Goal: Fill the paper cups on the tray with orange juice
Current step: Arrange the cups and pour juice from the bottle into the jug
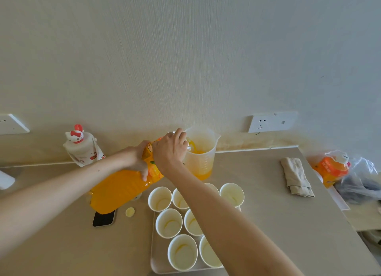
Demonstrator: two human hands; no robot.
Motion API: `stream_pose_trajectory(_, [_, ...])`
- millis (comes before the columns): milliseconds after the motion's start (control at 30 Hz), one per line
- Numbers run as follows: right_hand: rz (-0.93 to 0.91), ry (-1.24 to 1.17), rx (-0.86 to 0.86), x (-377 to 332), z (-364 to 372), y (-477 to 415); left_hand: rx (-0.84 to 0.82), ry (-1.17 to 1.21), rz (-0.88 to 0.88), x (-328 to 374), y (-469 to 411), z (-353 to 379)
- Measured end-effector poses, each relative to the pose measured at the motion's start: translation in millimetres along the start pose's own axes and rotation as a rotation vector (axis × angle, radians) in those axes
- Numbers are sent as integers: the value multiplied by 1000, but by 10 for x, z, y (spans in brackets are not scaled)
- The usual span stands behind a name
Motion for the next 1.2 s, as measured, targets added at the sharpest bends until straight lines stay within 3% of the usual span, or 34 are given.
stream_pose_trajectory(367, [5, -9, 12, -18, 16, -6, 52, 51, -2, -97, -53, 30])
stream_pose_trajectory(967, [-31, 11, 46, -22, 19, 17, -11, -38, -2, 12, -54, 2])
stream_pose_trajectory(1200, [-68, 1, 72, -3, 29, 30, 22, 43, -15, -80, -113, 46])
Point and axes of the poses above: each hand's wrist, its own y-axis away from the middle knuckle, its own z-axis out of the palm, x = y × z, the point moved 3 cm from there along -y, towards the middle knuckle, and after that the axes turned 7 degrees about -y, right-handed, at the moved point
